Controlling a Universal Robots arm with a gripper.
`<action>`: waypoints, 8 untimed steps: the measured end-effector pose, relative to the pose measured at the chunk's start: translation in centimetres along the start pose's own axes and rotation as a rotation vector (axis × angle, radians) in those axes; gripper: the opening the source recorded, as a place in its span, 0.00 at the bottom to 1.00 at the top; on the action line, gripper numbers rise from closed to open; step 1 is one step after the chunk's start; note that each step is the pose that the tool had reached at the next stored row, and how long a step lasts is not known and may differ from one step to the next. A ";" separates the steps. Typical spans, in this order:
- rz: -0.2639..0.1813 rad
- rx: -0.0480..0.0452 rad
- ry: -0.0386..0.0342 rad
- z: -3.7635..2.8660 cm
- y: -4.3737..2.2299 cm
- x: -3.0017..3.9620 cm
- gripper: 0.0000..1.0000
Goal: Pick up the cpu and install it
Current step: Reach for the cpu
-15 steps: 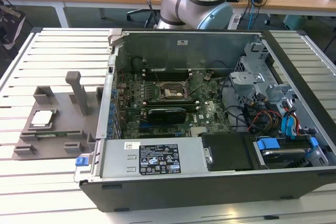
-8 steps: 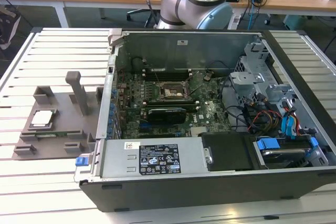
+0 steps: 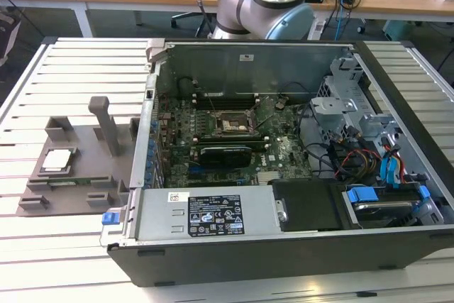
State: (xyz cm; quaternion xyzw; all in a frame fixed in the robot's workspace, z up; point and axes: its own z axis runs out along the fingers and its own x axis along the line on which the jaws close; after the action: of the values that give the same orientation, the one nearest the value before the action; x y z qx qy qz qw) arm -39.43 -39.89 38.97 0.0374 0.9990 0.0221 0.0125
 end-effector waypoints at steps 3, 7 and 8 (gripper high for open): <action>0.000 0.0000 0.0001 0.00 -0.04 0.46 0.11; 0.000 0.0000 0.0000 0.00 -0.07 0.87 0.11; 0.000 0.0000 0.0000 0.00 -0.07 0.96 0.11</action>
State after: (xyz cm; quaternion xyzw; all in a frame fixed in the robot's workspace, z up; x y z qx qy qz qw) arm -40.39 -39.89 38.94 0.0374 0.9990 0.0221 0.0125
